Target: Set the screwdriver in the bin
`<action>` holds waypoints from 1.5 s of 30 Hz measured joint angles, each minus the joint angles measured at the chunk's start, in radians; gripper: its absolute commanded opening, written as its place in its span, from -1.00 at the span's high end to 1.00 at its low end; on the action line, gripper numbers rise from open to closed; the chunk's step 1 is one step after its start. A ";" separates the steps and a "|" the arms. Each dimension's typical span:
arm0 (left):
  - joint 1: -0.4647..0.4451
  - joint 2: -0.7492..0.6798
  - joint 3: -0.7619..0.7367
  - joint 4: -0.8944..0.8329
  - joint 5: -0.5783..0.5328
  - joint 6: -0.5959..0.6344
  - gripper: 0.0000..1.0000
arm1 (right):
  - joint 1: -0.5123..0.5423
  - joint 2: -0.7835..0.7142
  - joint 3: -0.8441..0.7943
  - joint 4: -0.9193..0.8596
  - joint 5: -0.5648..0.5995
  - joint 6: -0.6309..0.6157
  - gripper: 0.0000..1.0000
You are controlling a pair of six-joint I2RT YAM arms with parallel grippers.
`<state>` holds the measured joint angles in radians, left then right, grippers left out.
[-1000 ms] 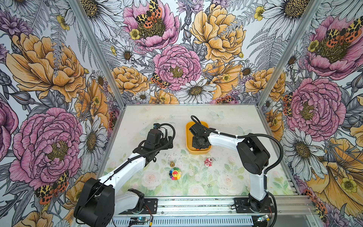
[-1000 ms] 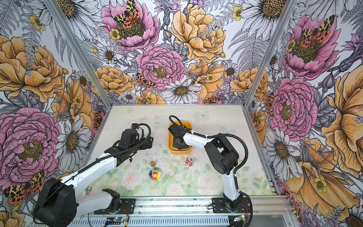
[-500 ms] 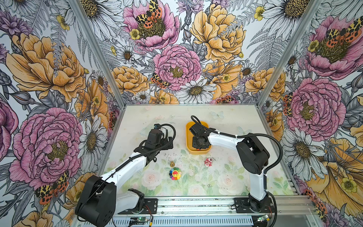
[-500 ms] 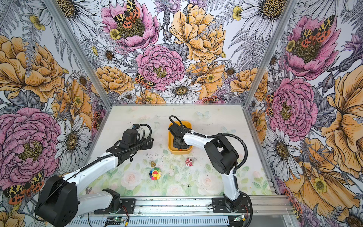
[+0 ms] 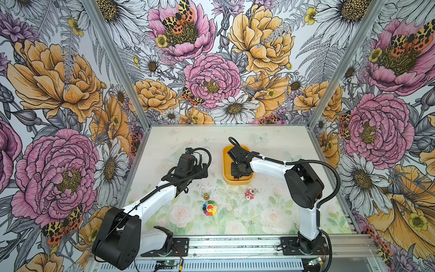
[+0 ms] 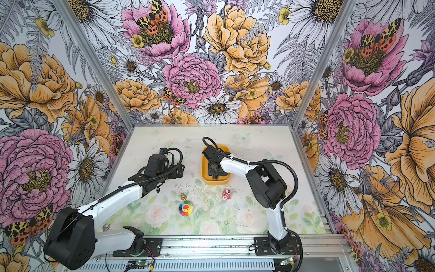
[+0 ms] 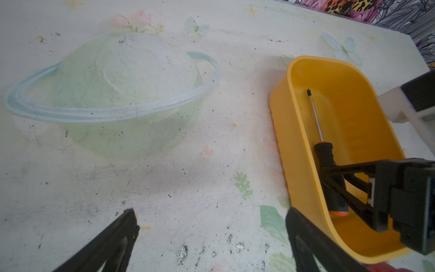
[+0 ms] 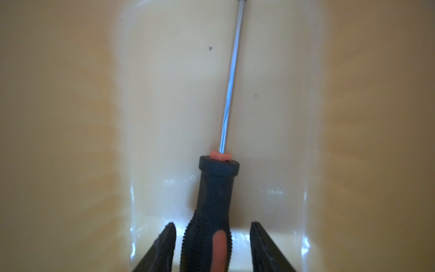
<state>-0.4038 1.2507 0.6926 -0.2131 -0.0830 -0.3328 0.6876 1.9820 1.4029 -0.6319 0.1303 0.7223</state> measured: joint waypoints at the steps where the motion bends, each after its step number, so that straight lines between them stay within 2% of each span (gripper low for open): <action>1: 0.000 0.002 0.000 0.000 0.000 0.002 -0.98 | 0.000 -0.009 0.000 -0.005 0.000 -0.014 -0.09; 8: 0.000 0.022 0.007 0.000 0.000 0.010 -0.98 | -0.013 -0.150 0.001 -0.040 -0.012 -0.148 -0.10; 14: 0.000 0.023 0.014 0.001 -0.001 0.018 -0.98 | -0.038 -0.373 -0.066 -0.019 0.024 -0.360 -0.10; 20: -0.001 0.023 0.014 0.013 -0.010 0.018 -0.98 | -0.218 -0.567 -0.258 0.117 0.034 -0.516 -0.11; 26: -0.026 0.021 0.000 0.069 -0.042 0.037 -0.97 | -0.422 -0.690 -0.510 0.315 0.002 -0.585 -0.11; 32: -0.039 -0.021 -0.050 0.098 -0.098 0.071 -0.98 | -0.531 -0.710 -0.681 0.525 -0.011 -0.619 -0.11; 37: -0.039 -0.113 -0.072 0.121 -0.154 0.133 -0.98 | -0.609 -0.660 -0.762 0.703 -0.010 -0.621 -0.11; 45: -0.035 -0.266 -0.108 0.224 -0.205 0.379 -0.98 | -0.643 -0.535 -0.845 0.989 -0.003 -0.661 -0.09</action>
<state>-0.4389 0.9848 0.5842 0.0105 -0.2878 0.0460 0.0444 1.4471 0.5575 0.3569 0.1272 0.0608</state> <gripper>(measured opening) 0.990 0.547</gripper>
